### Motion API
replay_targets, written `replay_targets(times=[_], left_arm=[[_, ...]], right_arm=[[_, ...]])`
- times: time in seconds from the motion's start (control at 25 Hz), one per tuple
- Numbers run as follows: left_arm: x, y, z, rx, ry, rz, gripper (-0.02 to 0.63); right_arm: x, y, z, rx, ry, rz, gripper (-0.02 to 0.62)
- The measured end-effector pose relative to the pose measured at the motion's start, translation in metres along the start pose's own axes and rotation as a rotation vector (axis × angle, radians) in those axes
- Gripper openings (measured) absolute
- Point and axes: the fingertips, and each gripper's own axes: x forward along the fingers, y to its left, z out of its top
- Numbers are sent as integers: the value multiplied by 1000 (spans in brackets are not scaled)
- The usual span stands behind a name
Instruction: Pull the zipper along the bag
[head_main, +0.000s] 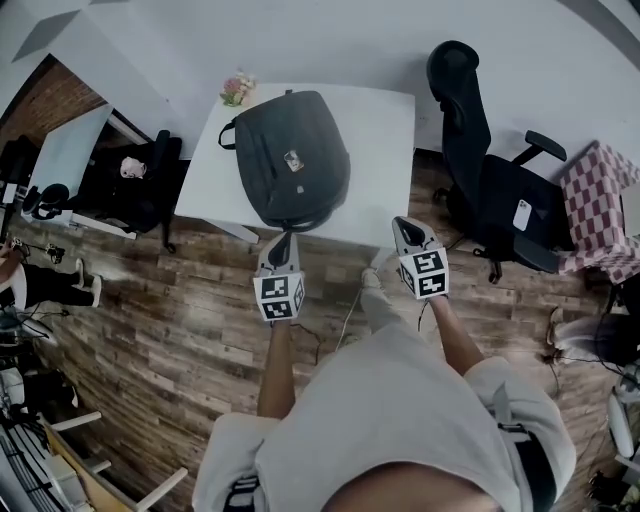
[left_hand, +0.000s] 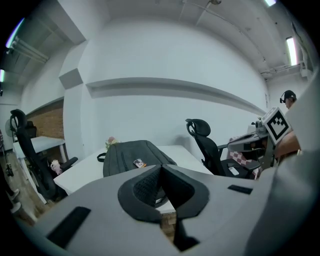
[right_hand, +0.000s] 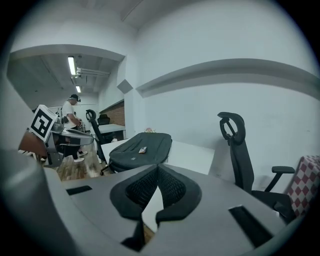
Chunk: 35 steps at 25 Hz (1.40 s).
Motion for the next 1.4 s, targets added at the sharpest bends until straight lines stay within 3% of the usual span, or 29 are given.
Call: replay_targets(times=[0.2, 0.64, 0.92, 1.08, 1.24, 1.4], left_arm=[[43, 0, 1, 45, 63, 2, 26], [104, -2, -16, 28, 208, 46, 26], [128, -17, -29, 241, 311, -16, 26], [142, -26, -36, 406, 360, -86, 28], [154, -36, -47, 504, 401, -178, 30], [161, -41, -61, 541, 435, -248, 134]], right_arm=[[50, -27, 13, 8, 15, 52, 14], [130, -66, 6, 39, 102, 183, 14], [156, -62, -9, 45, 144, 247, 14], [167, -60, -16, 40, 170, 261, 14], [179, -58, -18, 13, 185, 265, 14], [189, -54, -15, -24, 185, 268, 14]])
